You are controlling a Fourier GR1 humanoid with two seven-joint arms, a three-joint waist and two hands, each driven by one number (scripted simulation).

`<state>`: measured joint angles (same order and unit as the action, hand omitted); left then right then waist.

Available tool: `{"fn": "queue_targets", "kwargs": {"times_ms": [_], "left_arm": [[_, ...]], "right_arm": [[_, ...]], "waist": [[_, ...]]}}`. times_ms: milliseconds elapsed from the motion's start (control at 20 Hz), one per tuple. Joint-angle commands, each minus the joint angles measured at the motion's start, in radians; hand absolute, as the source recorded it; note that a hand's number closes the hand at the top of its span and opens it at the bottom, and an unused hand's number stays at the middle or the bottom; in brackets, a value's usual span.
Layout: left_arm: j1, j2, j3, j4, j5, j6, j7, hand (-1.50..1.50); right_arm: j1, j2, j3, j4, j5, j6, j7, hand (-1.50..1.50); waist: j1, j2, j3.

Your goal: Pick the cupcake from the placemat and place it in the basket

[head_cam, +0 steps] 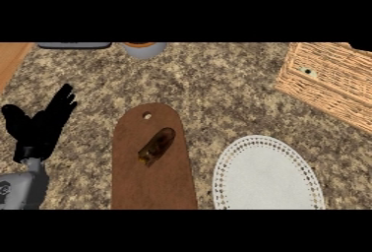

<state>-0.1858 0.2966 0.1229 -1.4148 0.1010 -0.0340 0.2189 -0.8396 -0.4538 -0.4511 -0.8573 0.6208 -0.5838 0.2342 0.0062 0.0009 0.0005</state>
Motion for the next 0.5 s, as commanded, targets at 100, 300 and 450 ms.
{"fn": "queue_targets", "kwargs": {"times_ms": [100, 300, 450], "left_arm": [[-0.032, 0.016, 0.030, 0.033, 0.022, -0.016, 0.015, 0.00], [0.007, -0.002, 0.011, -0.018, -0.019, 0.024, 0.016, 0.00], [-0.040, -0.010, 0.022, 0.027, -0.005, 0.021, 0.021, 0.00]], "right_arm": [[0.022, -0.068, -0.181, -0.047, -0.212, -0.011, -0.073, -1.50], [0.193, -0.091, -0.224, -0.255, -0.317, 0.119, -0.025, -1.50], [0.298, -0.157, -0.293, -0.289, -0.419, 0.253, -0.024, -1.50]], "waist": [[-0.012, 0.001, 0.001], [-0.032, -0.010, 0.000], [-0.033, -0.006, 0.000]]}}
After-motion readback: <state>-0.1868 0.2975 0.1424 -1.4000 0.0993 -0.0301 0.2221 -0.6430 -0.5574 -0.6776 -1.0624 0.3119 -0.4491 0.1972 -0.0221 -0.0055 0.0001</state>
